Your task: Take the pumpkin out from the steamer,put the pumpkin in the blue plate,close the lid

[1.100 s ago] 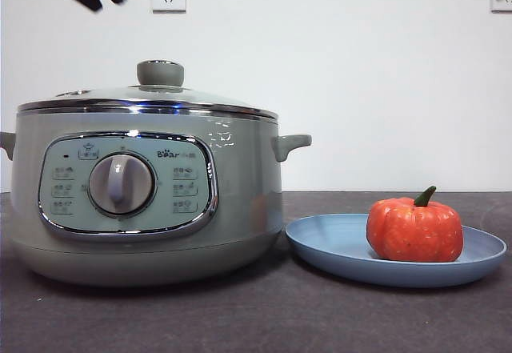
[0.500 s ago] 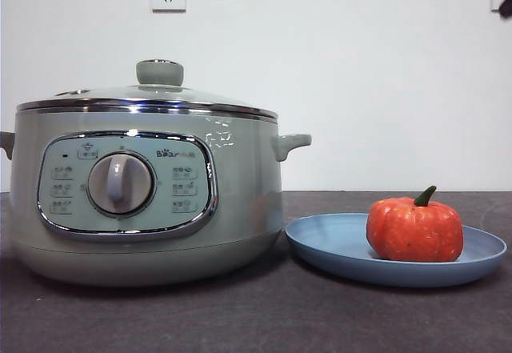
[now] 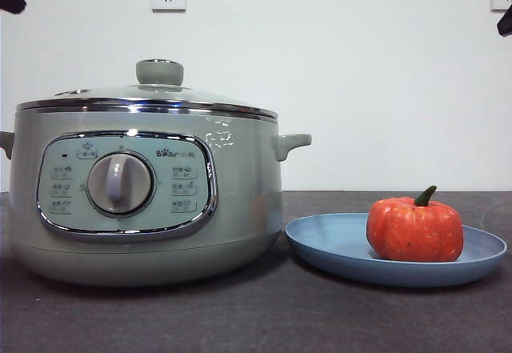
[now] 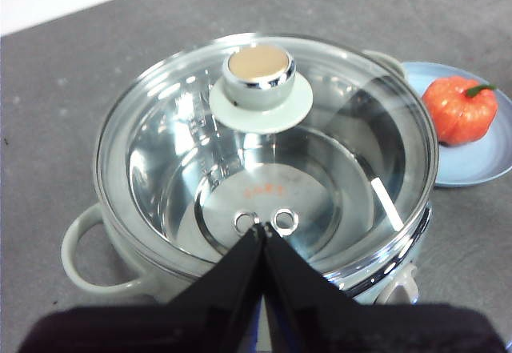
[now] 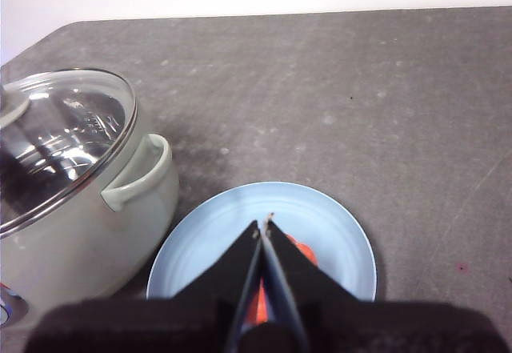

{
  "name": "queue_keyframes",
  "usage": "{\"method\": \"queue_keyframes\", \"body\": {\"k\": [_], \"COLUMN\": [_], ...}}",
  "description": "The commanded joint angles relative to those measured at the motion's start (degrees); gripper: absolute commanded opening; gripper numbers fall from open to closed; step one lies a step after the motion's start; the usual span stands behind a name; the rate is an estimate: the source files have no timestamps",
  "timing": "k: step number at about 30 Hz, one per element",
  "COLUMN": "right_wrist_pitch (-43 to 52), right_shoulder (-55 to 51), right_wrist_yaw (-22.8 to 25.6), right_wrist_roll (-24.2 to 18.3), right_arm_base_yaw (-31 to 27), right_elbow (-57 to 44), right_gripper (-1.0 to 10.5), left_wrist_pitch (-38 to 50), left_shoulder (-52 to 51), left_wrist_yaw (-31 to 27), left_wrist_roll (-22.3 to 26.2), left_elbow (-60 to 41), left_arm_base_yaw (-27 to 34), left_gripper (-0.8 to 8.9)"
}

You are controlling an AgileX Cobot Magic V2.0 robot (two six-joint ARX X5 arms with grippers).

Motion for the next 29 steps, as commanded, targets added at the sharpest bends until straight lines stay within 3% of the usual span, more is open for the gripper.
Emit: {"method": "queue_keyframes", "body": {"k": [1, 6, 12, 21, 29], "right_wrist_pitch": [0.2, 0.0, -0.1, -0.1, -0.1], "right_shoulder": [-0.1, -0.1, -0.1, -0.1, -0.1], "right_wrist_yaw": [0.2, 0.2, 0.2, 0.2, 0.2], "right_wrist_roll": [0.7, 0.7, 0.7, 0.7, 0.7], "right_arm_base_yaw": [0.0, 0.0, 0.0, 0.0, 0.0], "right_elbow": [-0.2, -0.2, -0.2, -0.2, -0.2], "right_gripper": [0.0, 0.0, 0.0, 0.0, 0.0], "left_wrist_pitch": [0.2, 0.0, -2.6, 10.5, 21.8], "left_shoulder": [-0.1, -0.4, -12.2, -27.7, -30.5], "left_wrist_yaw": [0.0, 0.2, 0.6, 1.6, 1.7], "left_wrist_roll": [-0.1, -0.1, -0.5, -1.3, -1.4], "left_elbow": [-0.3, -0.3, -0.5, -10.0, -27.8], "left_arm_base_yaw": [0.0, 0.0, 4.9, 22.5, 27.1], "left_gripper": [-0.03, -0.03, -0.03, -0.03, -0.03]}}
